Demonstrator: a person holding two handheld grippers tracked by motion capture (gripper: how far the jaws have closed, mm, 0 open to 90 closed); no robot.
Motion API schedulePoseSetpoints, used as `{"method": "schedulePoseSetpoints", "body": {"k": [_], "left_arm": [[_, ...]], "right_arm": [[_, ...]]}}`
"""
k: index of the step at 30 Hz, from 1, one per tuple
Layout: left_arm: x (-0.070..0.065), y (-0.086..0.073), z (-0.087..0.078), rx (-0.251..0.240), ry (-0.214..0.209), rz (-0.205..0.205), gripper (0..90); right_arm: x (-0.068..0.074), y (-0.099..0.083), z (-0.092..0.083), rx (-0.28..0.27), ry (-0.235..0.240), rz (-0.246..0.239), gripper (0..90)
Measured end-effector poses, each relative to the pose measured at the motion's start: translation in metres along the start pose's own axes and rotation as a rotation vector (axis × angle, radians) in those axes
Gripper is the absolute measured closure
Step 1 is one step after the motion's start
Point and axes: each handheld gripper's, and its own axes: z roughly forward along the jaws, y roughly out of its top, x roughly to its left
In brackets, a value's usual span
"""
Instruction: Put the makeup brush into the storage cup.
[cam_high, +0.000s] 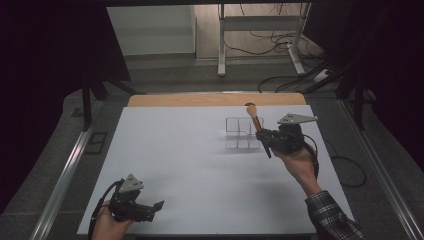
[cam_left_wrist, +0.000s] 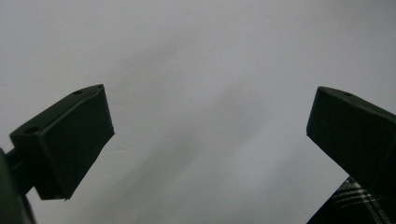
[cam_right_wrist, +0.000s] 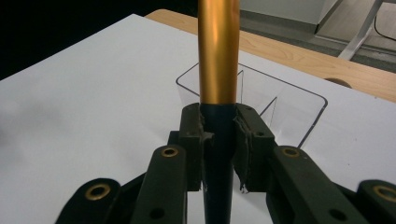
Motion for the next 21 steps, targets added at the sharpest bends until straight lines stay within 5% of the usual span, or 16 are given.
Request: {"method": "schedulePoseSetpoints", "body": {"k": [21], "left_arm": [[-0.0005,0.0003,0.0011,0.006,0.000,0.008,0.9]], "right_arm": [[-0.0099,0.0091,0.0067,-0.025,-0.019,0.008,74.1]]}}
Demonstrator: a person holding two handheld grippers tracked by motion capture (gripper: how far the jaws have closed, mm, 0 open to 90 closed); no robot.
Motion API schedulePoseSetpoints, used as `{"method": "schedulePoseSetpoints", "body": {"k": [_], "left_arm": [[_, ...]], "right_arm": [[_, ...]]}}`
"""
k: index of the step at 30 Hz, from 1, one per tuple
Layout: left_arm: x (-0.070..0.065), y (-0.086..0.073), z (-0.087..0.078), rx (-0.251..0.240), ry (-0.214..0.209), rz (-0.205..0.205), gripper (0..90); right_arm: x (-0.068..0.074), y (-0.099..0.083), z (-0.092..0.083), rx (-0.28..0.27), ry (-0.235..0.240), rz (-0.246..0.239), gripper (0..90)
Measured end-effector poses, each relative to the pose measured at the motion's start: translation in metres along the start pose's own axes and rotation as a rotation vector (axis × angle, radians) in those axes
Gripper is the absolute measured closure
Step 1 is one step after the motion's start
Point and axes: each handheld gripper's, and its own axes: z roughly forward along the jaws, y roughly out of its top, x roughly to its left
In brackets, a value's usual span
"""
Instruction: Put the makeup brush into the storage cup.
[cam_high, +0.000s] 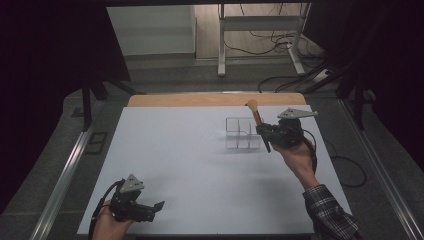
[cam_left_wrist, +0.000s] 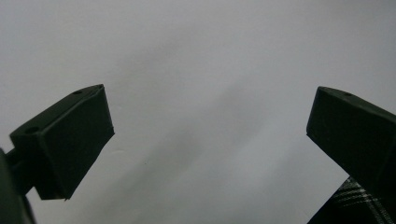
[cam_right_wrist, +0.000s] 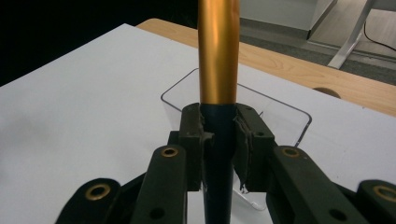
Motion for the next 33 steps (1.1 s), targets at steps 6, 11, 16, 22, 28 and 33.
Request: {"method": "schedulePoseSetpoints", "body": {"k": [6,11,16,22,28,33], "left_arm": [[0.000,0.000,0.000,0.001,-0.001,0.000,0.9],[0.000,0.000,0.001,0.004,-0.001,0.001,0.9],[0.000,0.000,0.001,0.005,-0.001,0.002,0.9],[0.000,0.000,0.001,0.006,-0.002,0.001,0.9],[0.000,0.000,0.002,0.018,-0.010,-0.002,1.0],[0.000,0.000,0.002,0.013,-0.010,-0.008,1.0]], "right_arm": [[-0.005,0.004,0.001,-0.017,-0.007,0.013,74.1],[-0.010,0.006,0.002,-0.033,-0.014,0.018,74.1],[-0.014,0.008,0.003,-0.048,-0.027,0.018,74.1],[-0.017,0.010,0.008,-0.052,-0.034,0.023,74.1],[-0.018,0.012,0.013,-0.061,-0.040,0.022,74.1],[-0.018,0.015,0.016,-0.064,-0.041,0.017,74.1]]}}
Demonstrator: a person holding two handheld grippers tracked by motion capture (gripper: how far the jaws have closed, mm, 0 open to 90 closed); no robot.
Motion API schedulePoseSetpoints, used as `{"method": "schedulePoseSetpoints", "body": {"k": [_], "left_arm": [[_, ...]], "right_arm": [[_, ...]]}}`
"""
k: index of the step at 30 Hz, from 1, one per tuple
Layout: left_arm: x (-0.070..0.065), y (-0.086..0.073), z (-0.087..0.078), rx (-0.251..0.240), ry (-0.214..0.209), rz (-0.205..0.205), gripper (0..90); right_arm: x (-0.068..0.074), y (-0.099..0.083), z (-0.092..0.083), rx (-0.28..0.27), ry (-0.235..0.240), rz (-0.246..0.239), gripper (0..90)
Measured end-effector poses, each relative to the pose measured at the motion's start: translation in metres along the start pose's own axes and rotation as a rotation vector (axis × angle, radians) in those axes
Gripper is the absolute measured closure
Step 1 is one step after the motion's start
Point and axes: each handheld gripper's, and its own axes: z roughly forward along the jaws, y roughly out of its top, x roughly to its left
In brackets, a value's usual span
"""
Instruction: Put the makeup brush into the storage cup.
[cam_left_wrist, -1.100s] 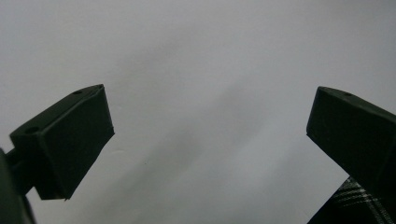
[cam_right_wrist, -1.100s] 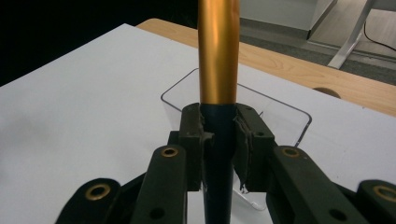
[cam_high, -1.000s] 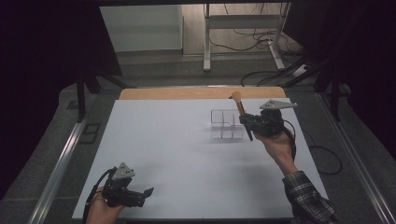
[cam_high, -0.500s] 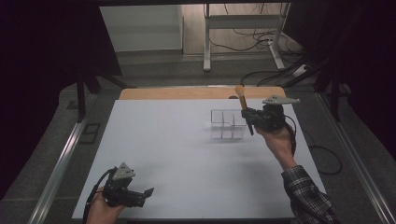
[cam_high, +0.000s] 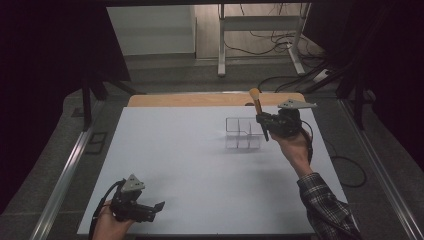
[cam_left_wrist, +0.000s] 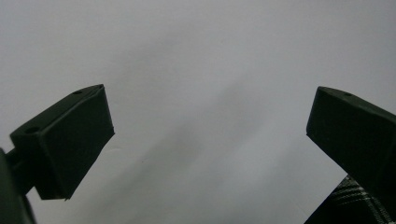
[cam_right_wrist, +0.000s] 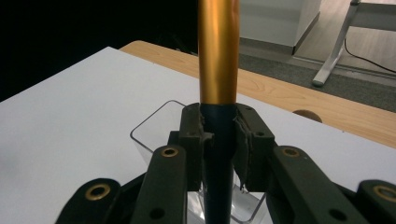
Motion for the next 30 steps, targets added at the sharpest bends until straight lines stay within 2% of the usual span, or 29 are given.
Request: {"method": "schedulePoseSetpoints", "body": {"k": [15,30], "left_arm": [[0.000,0.000,0.000,-0.007,0.003,0.006,1.0],[0.001,0.000,0.000,-0.010,-0.002,0.001,0.9]], "right_arm": [[-0.006,0.006,0.009,-0.035,-0.007,0.015,74.1],[-0.009,0.012,0.019,-0.046,-0.014,0.006,74.1]]}}
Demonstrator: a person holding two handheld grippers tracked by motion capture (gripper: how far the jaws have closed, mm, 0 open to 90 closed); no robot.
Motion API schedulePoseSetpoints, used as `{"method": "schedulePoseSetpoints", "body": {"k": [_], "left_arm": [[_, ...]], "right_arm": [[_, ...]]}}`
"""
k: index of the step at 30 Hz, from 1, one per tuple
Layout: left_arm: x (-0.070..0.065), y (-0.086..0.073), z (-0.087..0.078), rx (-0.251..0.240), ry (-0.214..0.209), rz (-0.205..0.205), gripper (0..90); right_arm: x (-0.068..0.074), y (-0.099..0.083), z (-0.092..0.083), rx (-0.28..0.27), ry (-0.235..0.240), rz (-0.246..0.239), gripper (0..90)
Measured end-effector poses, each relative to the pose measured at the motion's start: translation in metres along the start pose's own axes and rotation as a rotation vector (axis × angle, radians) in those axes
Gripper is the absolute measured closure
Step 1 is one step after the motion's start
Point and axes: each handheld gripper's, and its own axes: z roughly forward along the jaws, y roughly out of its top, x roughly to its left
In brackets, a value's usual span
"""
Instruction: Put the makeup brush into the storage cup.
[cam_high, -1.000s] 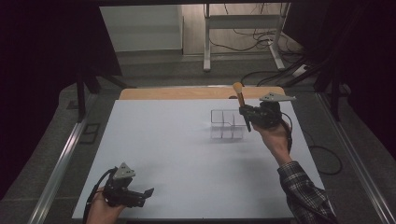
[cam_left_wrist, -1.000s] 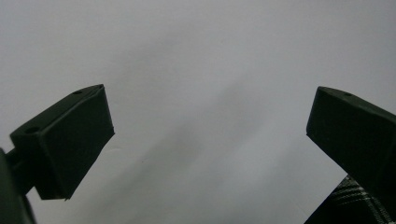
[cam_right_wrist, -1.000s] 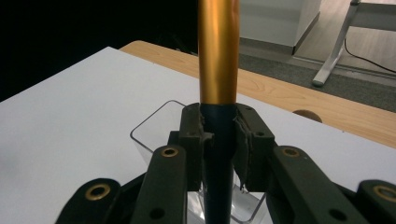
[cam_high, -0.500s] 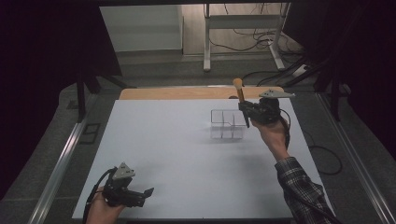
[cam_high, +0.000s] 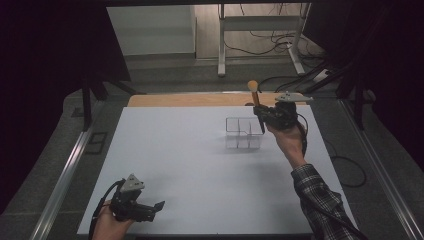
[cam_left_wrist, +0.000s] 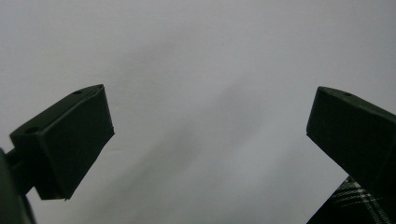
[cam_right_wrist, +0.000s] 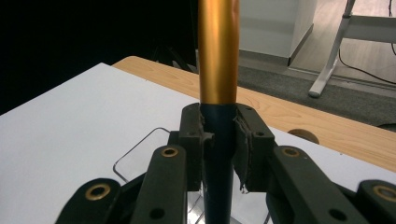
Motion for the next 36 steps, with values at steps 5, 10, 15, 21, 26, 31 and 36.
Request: {"method": "schedulePoseSetpoints", "body": {"k": [5,10,15,21,26,31,36], "left_arm": [[0.000,0.000,0.000,-0.001,-0.001,0.001,0.9],[0.000,0.000,0.000,0.000,-0.001,0.001,0.9],[0.000,0.000,0.000,0.000,-0.001,0.002,0.9],[0.000,0.000,0.000,0.000,-0.002,0.000,0.9],[0.000,0.000,0.000,0.001,-0.003,0.000,0.9],[0.000,0.000,0.000,0.001,-0.002,0.001,0.9],[0.000,0.000,0.000,0.001,-0.003,0.000,0.9]], "right_arm": [[-0.002,0.001,0.004,-0.003,-0.007,-0.001,74.1],[-0.006,0.003,0.007,-0.015,-0.014,0.005,74.1],[-0.007,0.003,0.010,-0.021,-0.018,0.005,74.1],[-0.010,0.003,0.014,-0.026,-0.024,0.007,74.1],[-0.012,0.002,0.017,-0.031,-0.026,0.010,74.1],[-0.011,-0.001,0.021,-0.024,-0.029,0.008,74.1],[-0.011,-0.006,0.024,-0.019,-0.026,0.005,74.1]]}}
